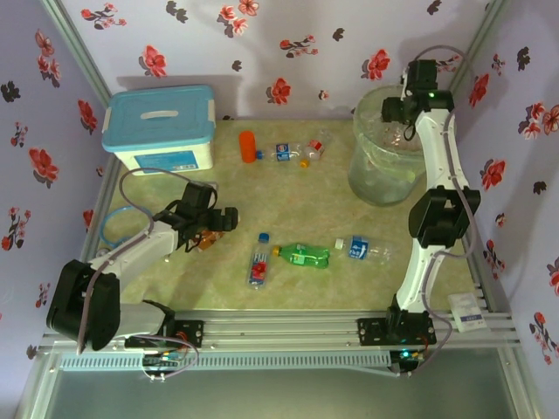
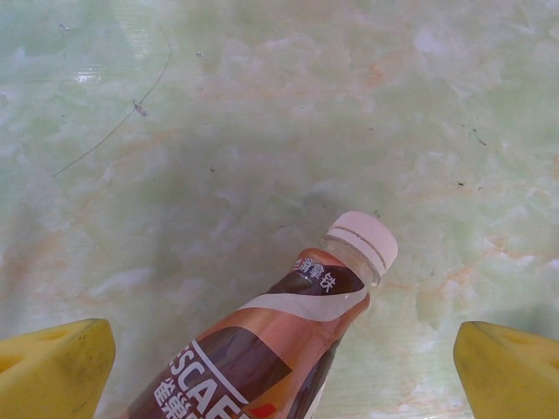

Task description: Put the plastic bottles in the bin

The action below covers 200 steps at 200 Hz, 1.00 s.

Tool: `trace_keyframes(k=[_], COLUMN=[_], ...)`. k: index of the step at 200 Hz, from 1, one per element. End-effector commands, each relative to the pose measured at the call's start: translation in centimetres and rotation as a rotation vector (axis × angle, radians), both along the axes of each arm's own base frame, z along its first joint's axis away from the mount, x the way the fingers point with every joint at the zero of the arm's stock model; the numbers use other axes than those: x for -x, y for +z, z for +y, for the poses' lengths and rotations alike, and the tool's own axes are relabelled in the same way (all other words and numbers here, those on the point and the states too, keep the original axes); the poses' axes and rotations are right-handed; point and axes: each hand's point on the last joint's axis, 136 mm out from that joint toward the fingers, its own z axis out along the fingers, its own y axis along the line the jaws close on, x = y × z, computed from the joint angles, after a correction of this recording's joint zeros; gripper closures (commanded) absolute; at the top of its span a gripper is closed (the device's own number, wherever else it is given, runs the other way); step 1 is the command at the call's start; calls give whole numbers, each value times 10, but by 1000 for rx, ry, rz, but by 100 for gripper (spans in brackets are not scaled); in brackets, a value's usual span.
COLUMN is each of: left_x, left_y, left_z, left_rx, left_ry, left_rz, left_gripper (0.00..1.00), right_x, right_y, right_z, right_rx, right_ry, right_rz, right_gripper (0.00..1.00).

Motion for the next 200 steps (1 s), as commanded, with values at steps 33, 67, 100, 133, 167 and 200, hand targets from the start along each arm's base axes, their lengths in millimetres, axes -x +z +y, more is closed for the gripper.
trace_keyframes(k=[33, 67, 100, 133, 167, 200], left_x=[-1, -3, -7, -6, 0, 0], left_y=[3, 3, 4, 6, 11, 31], left_z=[4, 3, -2, -3, -4, -17], left_rx=[-3, -3, 13, 27, 78, 191], left_ry=[8, 6, 1, 7, 16, -8], left_rz=[-13, -12, -12, -11, -29, -87], left_gripper=[0, 0, 0, 0, 0, 0], right_x=[45, 71, 80, 75, 54, 22], right_y=[85, 118, 137, 136, 106, 59], right_z=[-1, 16, 74, 145, 213, 262], right_rx=[5, -42, -68, -45, 30, 19], right_ry=[-8, 9, 93, 173, 223, 243], right_rz=[-143, -227, -279, -294, -289, -253], right_gripper=[21, 22, 24, 24, 23, 22])
